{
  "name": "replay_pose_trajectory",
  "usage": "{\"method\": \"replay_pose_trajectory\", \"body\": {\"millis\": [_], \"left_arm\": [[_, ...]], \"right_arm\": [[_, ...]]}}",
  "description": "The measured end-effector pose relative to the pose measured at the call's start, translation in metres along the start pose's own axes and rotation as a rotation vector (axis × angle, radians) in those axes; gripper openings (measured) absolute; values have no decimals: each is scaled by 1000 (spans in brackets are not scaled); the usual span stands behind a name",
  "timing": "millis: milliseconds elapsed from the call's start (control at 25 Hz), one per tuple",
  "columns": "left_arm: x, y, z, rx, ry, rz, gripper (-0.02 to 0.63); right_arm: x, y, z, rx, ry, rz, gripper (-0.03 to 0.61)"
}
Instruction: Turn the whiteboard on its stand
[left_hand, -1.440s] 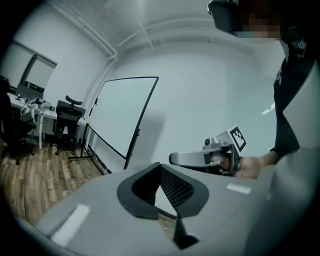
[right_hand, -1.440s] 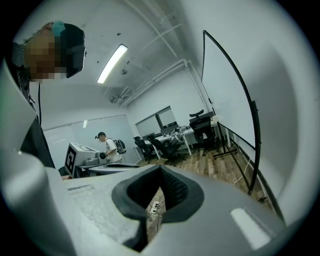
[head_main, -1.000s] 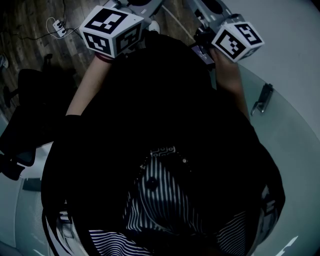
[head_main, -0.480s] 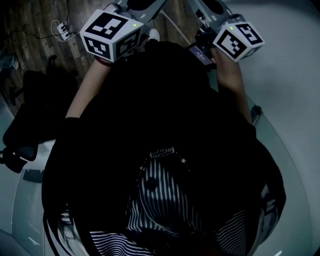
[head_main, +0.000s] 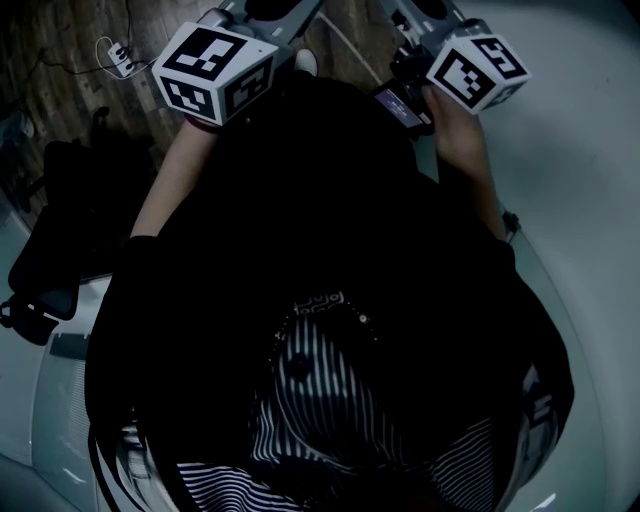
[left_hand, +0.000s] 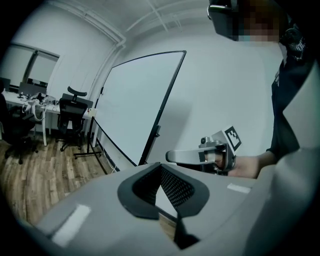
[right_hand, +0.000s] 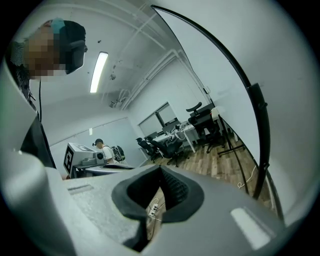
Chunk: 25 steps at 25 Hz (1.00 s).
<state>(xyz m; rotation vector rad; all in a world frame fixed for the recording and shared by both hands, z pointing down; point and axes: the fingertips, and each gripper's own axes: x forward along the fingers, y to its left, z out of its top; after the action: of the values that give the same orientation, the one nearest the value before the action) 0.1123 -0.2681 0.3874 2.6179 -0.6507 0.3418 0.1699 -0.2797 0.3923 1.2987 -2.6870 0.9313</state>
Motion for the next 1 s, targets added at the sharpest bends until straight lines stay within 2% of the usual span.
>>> {"method": "replay_pose_trajectory", "body": {"millis": [160, 360, 520, 800, 1000], "left_arm": [[-9, -2, 19, 9, -18, -45, 3], [4, 30, 66, 60, -40, -130, 3], [15, 46, 90, 93, -52, -160, 3], [14, 69, 105, 116, -60, -198, 3], [21, 98, 94, 130, -30, -196, 3]], "right_arm": [[1, 24, 12, -24, -13, -22, 0], [25, 15, 49, -44, -29, -103, 0], [32, 3, 72, -48, -67, -145, 0], [51, -3, 98, -67, -125, -186, 0], [79, -12, 93, -69, -108, -204, 0]]}}
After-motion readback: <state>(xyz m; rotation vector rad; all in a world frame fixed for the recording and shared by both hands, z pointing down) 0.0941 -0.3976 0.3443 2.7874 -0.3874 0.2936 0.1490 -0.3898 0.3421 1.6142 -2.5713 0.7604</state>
